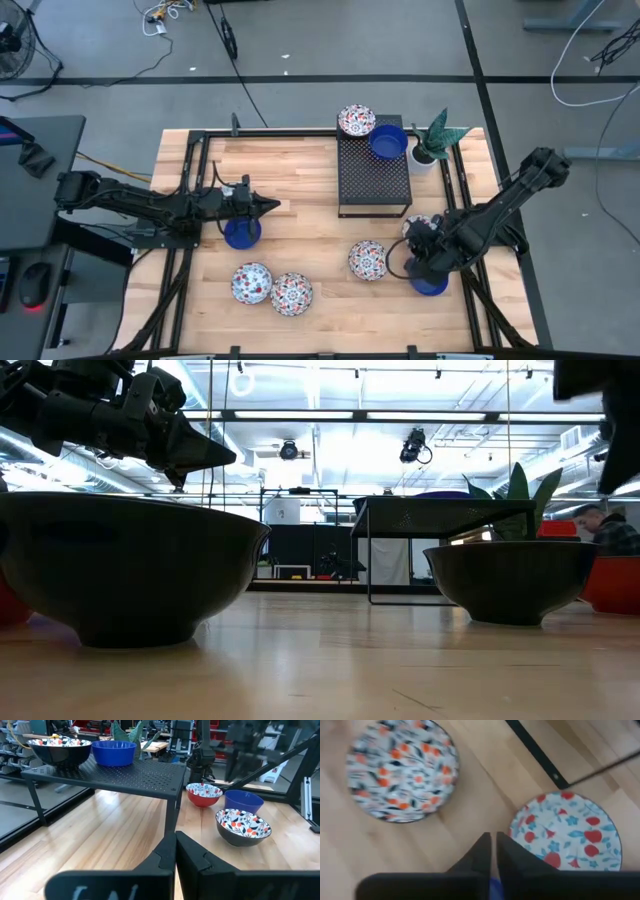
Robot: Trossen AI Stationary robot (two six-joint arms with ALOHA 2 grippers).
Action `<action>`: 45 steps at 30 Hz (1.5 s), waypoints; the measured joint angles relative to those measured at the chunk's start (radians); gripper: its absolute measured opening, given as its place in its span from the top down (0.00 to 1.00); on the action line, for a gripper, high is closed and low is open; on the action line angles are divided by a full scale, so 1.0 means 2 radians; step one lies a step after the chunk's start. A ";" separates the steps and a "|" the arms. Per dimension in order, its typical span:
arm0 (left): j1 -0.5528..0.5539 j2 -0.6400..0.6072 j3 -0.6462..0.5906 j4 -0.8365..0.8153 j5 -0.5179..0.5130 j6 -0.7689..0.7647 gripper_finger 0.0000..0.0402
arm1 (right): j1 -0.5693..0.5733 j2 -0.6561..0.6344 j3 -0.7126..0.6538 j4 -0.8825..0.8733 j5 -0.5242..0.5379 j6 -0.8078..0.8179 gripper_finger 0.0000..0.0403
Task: Pick & Place Mini bowls
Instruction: Put the right red patterned bowl on the shelf
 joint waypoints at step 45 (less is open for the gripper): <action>0.000 0.000 0.000 0.000 0.005 -0.003 0.98 | -0.022 0.000 -0.002 -0.020 -0.075 -0.056 0.98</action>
